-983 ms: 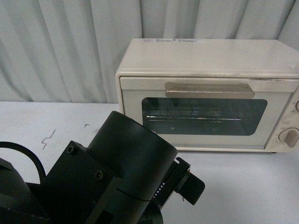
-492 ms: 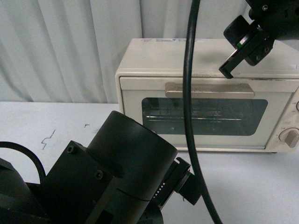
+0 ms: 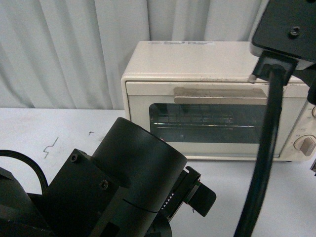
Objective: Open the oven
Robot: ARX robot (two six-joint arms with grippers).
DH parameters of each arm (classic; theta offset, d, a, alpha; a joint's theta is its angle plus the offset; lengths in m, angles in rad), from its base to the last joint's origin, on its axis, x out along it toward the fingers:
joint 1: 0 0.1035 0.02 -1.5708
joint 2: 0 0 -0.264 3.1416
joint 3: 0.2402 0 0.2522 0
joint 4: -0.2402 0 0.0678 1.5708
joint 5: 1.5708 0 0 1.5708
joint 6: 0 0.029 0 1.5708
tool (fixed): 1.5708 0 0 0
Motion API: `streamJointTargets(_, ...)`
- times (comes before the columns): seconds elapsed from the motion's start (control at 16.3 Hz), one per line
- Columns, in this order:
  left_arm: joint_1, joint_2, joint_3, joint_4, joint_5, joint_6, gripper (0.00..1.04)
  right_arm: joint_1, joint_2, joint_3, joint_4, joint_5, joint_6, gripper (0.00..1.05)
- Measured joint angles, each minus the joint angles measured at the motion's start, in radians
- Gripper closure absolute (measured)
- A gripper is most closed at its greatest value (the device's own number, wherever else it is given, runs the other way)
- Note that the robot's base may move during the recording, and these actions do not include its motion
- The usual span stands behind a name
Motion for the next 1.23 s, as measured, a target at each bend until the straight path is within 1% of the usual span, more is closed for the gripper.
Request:
streamJointTargets(0.06,0.0,0.0,0.0,0.0,0.001,0.0,0.07,-0.097,0.002,-0.001,0.048,-0.1,-0.013,1.03)
streamJointTargets(0.31,0.0,0.0,0.0,0.0,0.001,0.0,0.07,-0.224,0.06,0.023,0.074,-0.243,-0.011,1.03)
streamJointTargets(0.43,0.0,0.0,0.0,0.0,0.001,0.0,0.07,-0.252,0.078,0.028,0.086,-0.289,-0.008,1.03)
streamJointTargets(0.61,0.0,0.0,0.0,0.0,0.0,0.0,0.07,-0.278,0.114,0.039,0.101,-0.351,-0.008,1.03)
streamJointTargets(0.8,0.0,0.0,0.0,0.001,0.001,0.0,0.07,-0.28,0.167,0.051,0.121,-0.406,0.006,1.03)
streamJointTargets(1.04,0.0,0.0,0.0,0.001,0.002,0.0,0.07,-0.269,0.24,0.07,0.154,-0.441,0.025,1.03)
streamJointTargets(1.23,0.0,0.0,0.0,0.001,0.001,0.0,0.07,-0.25,0.28,0.092,0.146,-0.463,0.029,1.03)
